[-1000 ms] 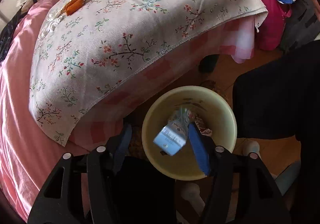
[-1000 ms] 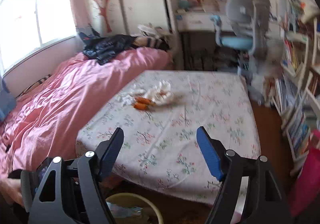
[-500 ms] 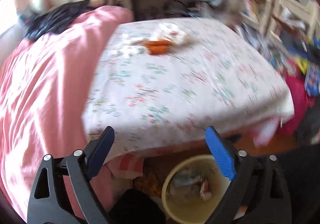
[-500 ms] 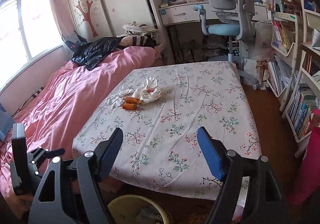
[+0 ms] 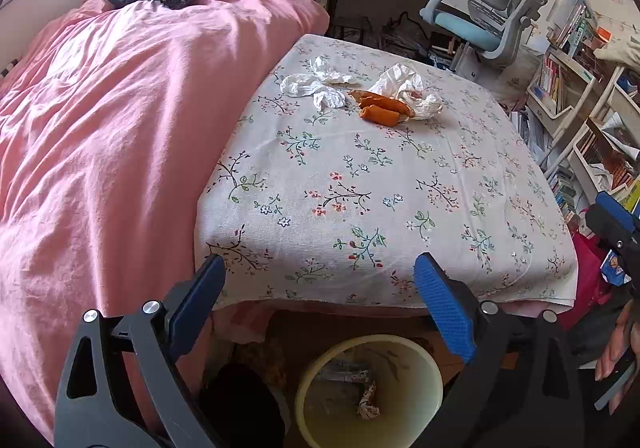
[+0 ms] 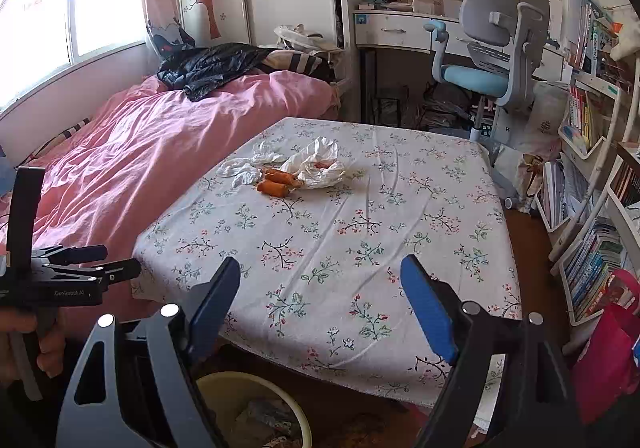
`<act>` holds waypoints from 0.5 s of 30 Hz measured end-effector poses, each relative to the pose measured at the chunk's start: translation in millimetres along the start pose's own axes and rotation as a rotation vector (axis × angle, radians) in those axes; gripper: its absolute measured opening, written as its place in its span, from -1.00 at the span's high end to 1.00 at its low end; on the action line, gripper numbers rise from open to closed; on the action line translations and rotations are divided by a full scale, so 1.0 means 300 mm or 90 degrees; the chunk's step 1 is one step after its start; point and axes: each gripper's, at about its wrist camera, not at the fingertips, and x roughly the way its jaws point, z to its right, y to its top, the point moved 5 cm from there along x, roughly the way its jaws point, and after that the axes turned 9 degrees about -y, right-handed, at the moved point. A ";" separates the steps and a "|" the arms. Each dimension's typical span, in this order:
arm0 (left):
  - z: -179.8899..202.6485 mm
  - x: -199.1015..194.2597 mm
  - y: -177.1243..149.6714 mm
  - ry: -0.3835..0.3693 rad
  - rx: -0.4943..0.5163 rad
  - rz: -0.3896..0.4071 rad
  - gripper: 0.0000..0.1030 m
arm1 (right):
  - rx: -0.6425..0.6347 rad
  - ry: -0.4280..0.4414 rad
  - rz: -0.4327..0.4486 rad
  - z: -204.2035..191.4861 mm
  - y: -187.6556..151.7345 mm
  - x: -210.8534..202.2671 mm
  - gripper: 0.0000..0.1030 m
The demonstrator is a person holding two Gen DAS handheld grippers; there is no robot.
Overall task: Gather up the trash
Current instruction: 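Move both tools back toward remaining tissues and peels on table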
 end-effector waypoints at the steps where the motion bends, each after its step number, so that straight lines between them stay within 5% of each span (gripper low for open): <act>1: -0.002 -0.004 0.001 -0.001 -0.002 0.001 -0.78 | 0.001 0.001 -0.001 0.000 0.000 0.002 -0.54; 15: -0.025 -0.024 0.014 -0.002 -0.032 0.028 -0.78 | 0.006 0.011 0.000 -0.030 0.016 0.005 -0.56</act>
